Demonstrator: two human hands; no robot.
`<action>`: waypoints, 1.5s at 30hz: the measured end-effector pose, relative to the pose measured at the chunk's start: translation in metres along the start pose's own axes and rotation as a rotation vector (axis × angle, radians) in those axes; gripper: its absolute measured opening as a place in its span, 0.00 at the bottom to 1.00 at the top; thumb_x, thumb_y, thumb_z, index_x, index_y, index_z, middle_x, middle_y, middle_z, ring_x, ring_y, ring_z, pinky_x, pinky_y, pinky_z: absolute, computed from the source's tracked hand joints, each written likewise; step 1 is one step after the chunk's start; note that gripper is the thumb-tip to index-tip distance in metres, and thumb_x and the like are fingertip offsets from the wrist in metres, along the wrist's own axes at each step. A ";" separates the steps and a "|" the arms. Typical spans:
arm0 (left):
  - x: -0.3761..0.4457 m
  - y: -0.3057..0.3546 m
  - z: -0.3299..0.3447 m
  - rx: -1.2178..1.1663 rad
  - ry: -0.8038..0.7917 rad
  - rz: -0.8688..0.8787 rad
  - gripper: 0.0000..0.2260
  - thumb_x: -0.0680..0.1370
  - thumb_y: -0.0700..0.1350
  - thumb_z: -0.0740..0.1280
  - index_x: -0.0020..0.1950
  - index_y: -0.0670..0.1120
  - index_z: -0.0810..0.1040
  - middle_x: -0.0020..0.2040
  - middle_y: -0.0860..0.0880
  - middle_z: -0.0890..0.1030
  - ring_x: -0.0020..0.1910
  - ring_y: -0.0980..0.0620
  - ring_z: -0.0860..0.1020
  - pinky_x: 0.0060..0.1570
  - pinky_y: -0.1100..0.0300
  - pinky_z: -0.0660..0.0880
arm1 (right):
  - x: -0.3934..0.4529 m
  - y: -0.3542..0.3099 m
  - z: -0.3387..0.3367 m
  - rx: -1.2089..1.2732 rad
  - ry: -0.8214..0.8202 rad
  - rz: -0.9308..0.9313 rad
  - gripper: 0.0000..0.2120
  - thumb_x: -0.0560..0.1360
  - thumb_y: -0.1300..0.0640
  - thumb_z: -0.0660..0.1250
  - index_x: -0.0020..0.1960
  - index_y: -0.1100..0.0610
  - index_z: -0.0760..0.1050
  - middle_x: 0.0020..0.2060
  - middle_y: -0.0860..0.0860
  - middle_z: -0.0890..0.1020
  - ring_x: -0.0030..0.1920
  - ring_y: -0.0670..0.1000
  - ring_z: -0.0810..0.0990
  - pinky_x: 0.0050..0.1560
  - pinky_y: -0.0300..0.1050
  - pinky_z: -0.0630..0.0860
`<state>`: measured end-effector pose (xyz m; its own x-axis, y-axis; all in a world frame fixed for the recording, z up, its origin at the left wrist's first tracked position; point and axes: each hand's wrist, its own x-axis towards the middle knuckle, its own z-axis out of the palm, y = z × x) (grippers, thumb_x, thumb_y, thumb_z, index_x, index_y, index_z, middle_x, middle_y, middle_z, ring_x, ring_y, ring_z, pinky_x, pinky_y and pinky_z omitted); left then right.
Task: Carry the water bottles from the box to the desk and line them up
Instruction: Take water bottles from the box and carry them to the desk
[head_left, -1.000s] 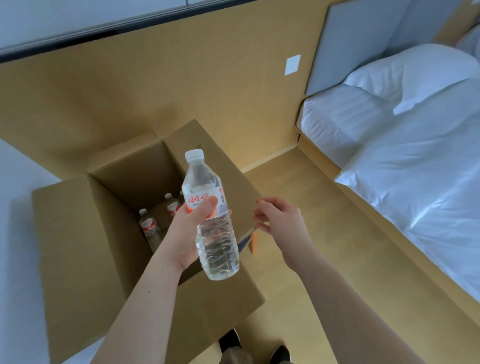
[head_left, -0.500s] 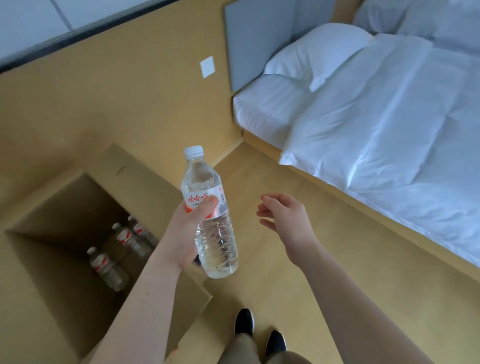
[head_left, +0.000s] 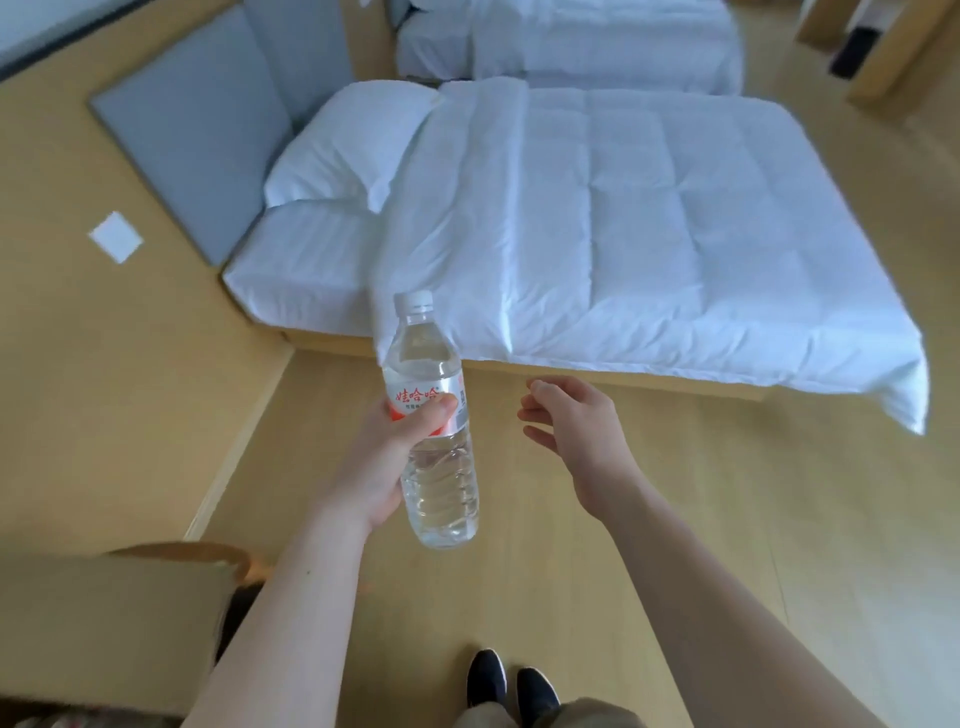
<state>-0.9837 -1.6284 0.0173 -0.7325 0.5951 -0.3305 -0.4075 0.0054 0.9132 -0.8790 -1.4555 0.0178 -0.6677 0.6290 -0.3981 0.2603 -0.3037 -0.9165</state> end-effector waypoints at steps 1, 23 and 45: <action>0.009 -0.001 0.008 0.017 -0.022 -0.007 0.23 0.63 0.53 0.80 0.56 0.47 0.84 0.49 0.42 0.84 0.46 0.44 0.83 0.47 0.47 0.81 | 0.002 -0.001 -0.008 0.013 0.036 0.000 0.06 0.80 0.56 0.66 0.50 0.55 0.81 0.42 0.49 0.84 0.46 0.47 0.85 0.55 0.48 0.83; 0.096 -0.058 0.255 0.227 -0.736 -0.153 0.19 0.67 0.52 0.78 0.52 0.46 0.78 0.38 0.52 0.81 0.38 0.54 0.80 0.39 0.61 0.78 | 0.007 0.018 -0.240 0.265 0.627 0.074 0.07 0.80 0.57 0.66 0.52 0.56 0.82 0.43 0.51 0.84 0.44 0.46 0.86 0.53 0.48 0.83; 0.161 -0.124 0.536 0.342 -0.963 -0.225 0.17 0.71 0.48 0.77 0.55 0.44 0.78 0.44 0.47 0.80 0.44 0.49 0.80 0.46 0.56 0.79 | 0.062 0.005 -0.498 0.391 0.799 0.088 0.08 0.79 0.55 0.66 0.54 0.56 0.82 0.43 0.51 0.84 0.45 0.48 0.85 0.54 0.49 0.83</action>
<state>-0.7584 -1.1029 -0.0215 0.1461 0.9398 -0.3088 -0.1948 0.3334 0.9224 -0.5722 -1.0616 -0.0311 0.0665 0.8587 -0.5082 -0.0661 -0.5044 -0.8609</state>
